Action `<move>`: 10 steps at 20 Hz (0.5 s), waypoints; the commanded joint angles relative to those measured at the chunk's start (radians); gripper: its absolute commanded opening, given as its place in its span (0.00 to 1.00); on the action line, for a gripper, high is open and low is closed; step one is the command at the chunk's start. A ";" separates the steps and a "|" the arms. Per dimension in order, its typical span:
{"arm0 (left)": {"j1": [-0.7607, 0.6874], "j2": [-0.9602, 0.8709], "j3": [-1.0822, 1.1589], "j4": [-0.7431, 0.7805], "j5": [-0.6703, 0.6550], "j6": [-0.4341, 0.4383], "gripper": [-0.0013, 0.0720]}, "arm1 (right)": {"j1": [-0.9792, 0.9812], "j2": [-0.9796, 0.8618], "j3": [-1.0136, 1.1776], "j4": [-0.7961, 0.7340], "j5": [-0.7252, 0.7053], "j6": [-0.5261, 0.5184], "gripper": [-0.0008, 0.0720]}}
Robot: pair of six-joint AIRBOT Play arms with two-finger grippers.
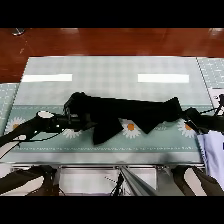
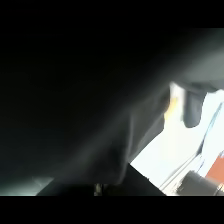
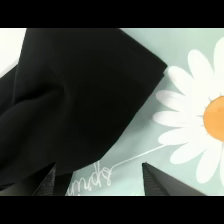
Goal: Fold the shirts.
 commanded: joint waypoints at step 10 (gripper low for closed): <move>-0.014 -0.023 0.109 -0.047 -0.091 0.082 0.05 | 0.000 -0.306 0.001 0.340 -0.060 -0.200 0.87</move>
